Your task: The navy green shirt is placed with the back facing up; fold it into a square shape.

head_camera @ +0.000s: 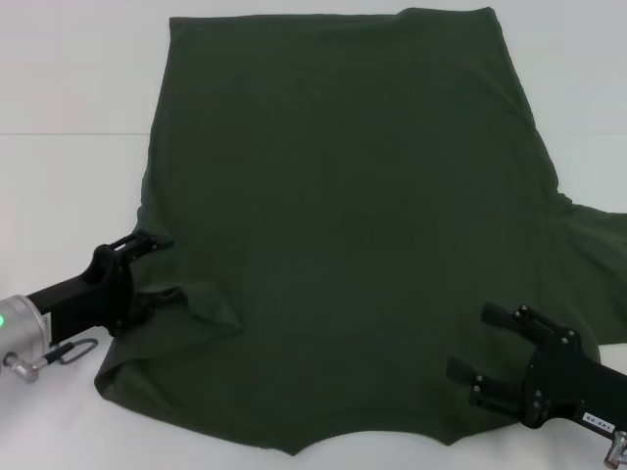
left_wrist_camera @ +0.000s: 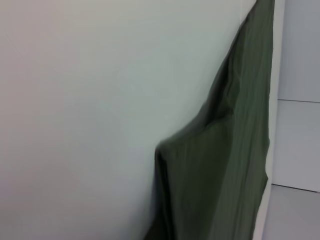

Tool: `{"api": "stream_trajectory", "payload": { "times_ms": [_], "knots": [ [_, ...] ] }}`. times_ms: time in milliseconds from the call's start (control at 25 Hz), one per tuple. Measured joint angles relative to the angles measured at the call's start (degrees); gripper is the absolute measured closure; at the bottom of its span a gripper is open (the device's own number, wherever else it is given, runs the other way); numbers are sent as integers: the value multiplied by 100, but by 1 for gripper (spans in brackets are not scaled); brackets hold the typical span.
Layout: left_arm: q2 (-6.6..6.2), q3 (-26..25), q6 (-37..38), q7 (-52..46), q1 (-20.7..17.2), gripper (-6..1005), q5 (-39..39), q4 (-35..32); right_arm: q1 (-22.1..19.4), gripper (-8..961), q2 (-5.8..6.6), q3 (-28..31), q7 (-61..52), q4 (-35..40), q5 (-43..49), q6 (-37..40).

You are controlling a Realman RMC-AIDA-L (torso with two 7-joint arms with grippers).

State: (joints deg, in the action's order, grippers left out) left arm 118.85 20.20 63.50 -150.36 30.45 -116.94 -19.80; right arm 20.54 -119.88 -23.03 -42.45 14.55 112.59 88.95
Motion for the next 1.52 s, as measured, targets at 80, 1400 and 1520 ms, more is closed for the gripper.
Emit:
{"api": "stream_trajectory", "payload": {
  "times_ms": [80, 1400, 1520],
  "knots": [
    [-53, 48, -25, 26, 1, 82, -14, 8, -3, 38, -1, 0, 0, 4, 0, 0],
    [-66, 229, -174, 1403, 432, 995, 65, -66, 42, 39, -11, 0, 0, -6, 0, -8],
    [-47, 270, -106, 1592, 563, 996, 38, -68, 46, 38, -15, 0, 0, -5, 0, 1]
  ]
}}
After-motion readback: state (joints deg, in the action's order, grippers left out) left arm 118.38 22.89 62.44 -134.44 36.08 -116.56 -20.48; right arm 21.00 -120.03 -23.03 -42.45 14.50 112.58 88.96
